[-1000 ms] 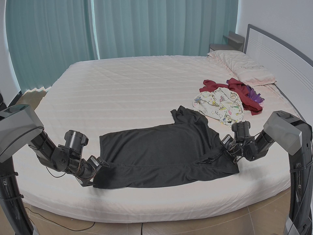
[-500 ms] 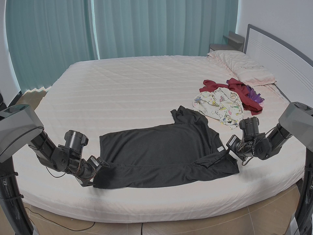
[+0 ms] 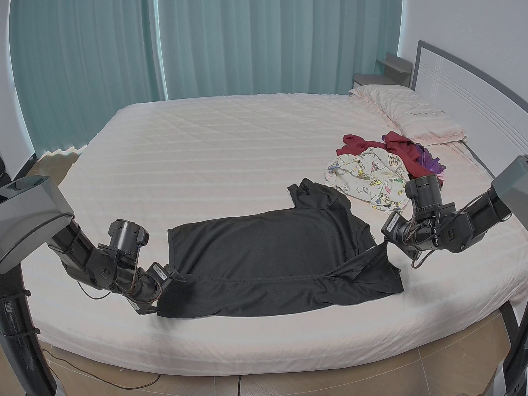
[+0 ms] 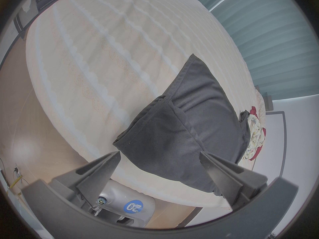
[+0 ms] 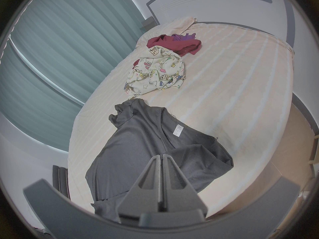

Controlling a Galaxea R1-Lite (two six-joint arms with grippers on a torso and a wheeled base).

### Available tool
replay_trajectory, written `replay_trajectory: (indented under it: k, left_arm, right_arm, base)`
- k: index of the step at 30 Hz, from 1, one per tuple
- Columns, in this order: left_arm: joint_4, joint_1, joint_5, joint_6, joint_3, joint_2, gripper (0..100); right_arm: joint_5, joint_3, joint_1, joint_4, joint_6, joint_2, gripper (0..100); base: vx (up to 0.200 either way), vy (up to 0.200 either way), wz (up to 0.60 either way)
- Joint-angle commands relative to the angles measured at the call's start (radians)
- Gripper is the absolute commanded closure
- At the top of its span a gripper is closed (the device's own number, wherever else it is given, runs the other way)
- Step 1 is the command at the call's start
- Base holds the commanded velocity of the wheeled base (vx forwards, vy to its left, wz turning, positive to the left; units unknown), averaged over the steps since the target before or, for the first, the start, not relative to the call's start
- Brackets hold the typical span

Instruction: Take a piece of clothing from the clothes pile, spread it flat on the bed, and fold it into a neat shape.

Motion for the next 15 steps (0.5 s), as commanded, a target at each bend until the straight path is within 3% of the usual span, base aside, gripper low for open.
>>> replay_trajectory:
  k: [1, 13, 14, 15]
  left_arm:
    - [0.000, 0.000, 0.000, 0.000, 0.000, 0.001, 0]
    - [0.000, 0.000, 0.000, 0.000, 0.000, 0.001, 0]
    - [0.000, 0.000, 0.000, 0.000, 0.000, 0.001, 0]
    - [0.000, 0.000, 0.000, 0.000, 0.000, 0.001, 0]
  right_arm:
    - [0.000, 0.030, 0.017, 0.038, 0.001, -0.073, 100]
    - [-0.001, 0.178, 0.052, 0.061, -0.005, -0.119, 100]
    - [-0.003, 0.191, 0.054, 0.063, -0.007, -0.124, 0]
    - [-0.005, 0.202, 0.054, 0.064, -0.008, -0.130, 0]
  base:
    - [0.000, 0.000, 0.00]
    - [0.000, 0.000, 0.00]
    - [0.000, 0.000, 0.00]
    - [0.000, 0.000, 0.00]
